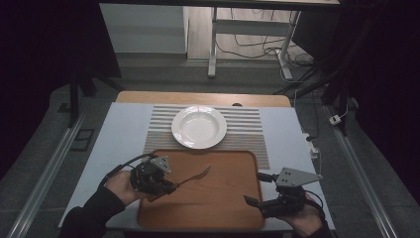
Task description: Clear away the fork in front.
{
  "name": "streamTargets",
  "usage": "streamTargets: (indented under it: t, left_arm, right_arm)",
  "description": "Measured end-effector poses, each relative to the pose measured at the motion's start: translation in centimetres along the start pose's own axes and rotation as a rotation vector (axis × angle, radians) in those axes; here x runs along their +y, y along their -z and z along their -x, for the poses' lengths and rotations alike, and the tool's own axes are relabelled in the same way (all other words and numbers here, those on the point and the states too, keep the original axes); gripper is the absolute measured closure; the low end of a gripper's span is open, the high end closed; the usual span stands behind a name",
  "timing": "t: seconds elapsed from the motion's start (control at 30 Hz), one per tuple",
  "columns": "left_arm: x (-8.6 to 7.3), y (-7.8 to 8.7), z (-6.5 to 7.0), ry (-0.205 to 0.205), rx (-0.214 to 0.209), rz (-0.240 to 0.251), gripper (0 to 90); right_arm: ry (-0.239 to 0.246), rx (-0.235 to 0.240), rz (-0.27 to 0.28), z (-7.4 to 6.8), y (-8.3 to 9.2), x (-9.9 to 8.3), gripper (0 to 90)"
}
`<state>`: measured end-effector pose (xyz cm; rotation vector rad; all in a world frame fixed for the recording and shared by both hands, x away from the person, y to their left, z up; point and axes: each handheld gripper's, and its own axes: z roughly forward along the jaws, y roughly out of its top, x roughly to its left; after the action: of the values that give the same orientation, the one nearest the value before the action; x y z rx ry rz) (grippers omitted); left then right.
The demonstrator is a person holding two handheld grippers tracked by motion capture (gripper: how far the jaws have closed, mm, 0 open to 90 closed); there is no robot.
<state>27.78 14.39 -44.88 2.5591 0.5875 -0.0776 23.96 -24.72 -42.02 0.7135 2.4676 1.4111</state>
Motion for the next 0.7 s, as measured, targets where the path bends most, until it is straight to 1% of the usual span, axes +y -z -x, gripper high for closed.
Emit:
streamTargets:
  t: [0.07,0.1,0.13,0.2,0.27,0.33,0.43,0.53,0.6,0.63,0.7]
  left_arm:
    - [-0.3,-0.1,0.0,0.045,0.020,-0.005,80.1]
    - [-0.5,-0.2,0.0,0.071,0.026,-0.004,80.1]
    - [-0.7,-0.3,0.0,0.105,0.030,0.002,80.1]
    - [-1.1,-0.4,0.0,0.160,0.057,0.000,80.1]
    - [-1.5,-0.5,0.0,0.204,0.080,-0.004,80.0]
    - [-1.8,-0.6,-0.1,0.257,0.097,0.007,80.0]
    - [-2.2,-0.9,-0.1,0.327,0.117,0.007,80.0]
    - [-2.4,-1.6,-0.4,0.408,0.139,-0.012,80.0]
    - [-2.6,-2.2,-0.6,0.459,0.146,-0.029,80.0]
    - [-2.7,-2.5,-0.7,0.476,0.151,-0.042,79.9]
    - [-2.8,-2.9,-0.8,0.495,0.174,-0.062,79.9]
  right_arm:
    - [-0.016,-0.037,-0.008,0.1,0.3,-0.4,15.9]
    - [-0.028,-0.047,-0.008,0.2,0.5,-0.7,14.9]
    - [-0.039,-0.066,-0.012,0.2,0.7,-0.9,13.3]
    - [-0.060,-0.105,-0.017,0.4,1.0,-1.4,10.2]
    - [-0.079,-0.143,-0.027,0.5,1.3,-2.0,5.7]
    - [-0.094,-0.179,-0.044,0.6,1.5,-2.5,1.3]
    - [-0.111,-0.228,-0.062,0.5,1.9,-3.2,0.0]
    - [-0.131,-0.240,-0.070,0.5,2.3,-3.8,0.0]
    - [-0.136,-0.252,-0.079,0.4,2.6,-4.1,0.0]
    - [-0.141,-0.255,-0.082,0.4,2.7,-4.2,0.0]
    - [-0.148,-0.271,-0.086,0.4,2.9,-4.5,0.0]
